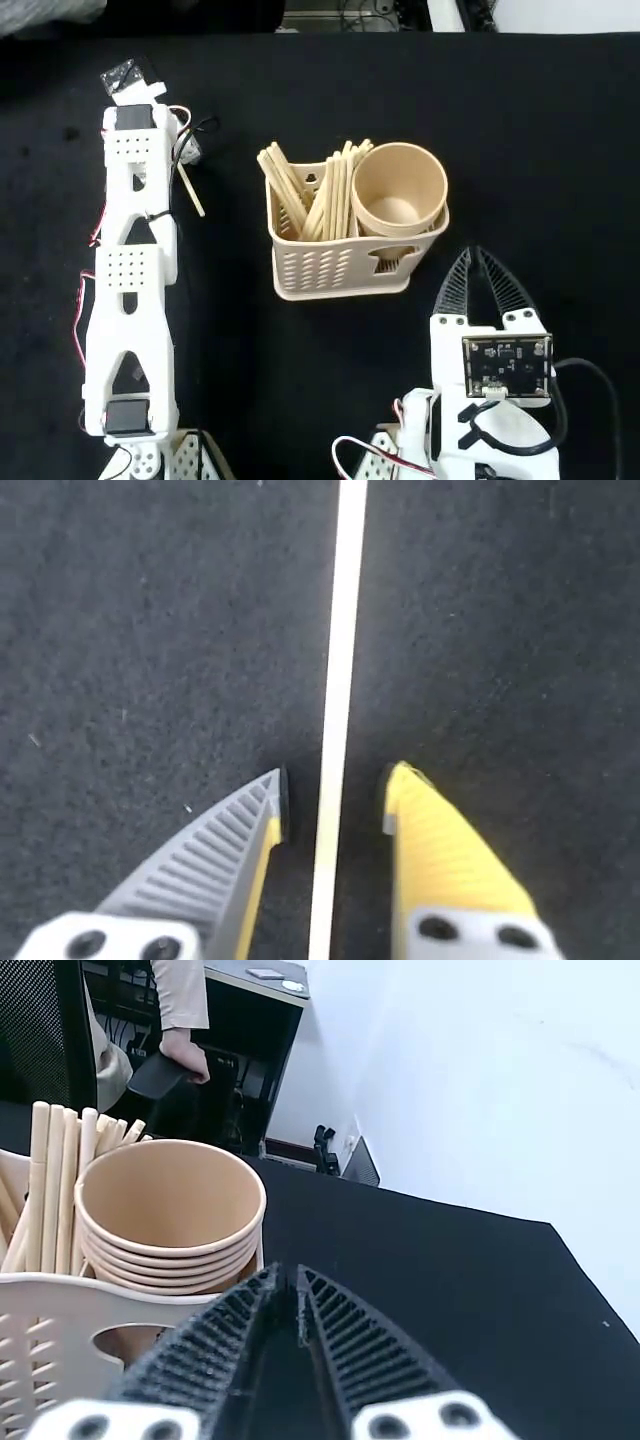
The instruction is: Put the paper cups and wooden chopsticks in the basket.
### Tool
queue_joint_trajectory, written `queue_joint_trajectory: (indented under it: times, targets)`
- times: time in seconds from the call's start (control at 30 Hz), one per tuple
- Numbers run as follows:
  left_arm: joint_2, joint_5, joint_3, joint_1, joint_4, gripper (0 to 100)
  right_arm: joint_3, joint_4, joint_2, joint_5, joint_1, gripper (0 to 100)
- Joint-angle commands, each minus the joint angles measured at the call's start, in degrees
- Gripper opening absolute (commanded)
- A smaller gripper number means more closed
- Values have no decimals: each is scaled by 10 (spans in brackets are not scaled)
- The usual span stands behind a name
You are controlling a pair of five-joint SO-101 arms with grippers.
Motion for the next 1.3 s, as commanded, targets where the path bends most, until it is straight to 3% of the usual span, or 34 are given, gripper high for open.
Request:
queue_joint_trajectory:
  times: [0.0,0.23,0.37,0.57,0.97,1.27]
  targets:
    - [-9,11,-6,-6,33,144,0,0,0,4,4,25]
    - [-11,9,-13,-3,82,43,0,1,0,4,4,25]
    - [-10,6,-58,6,121,35,0,1,0,4,4,25]
    - [-18,-28,-3,18,121,29,0,1,0,4,4,25]
    - [-355,-144,471,72,117,30,-2,1,0,5,4,25]
    - [-431,-215,657,70,113,34,-1,1,0,5,4,25]
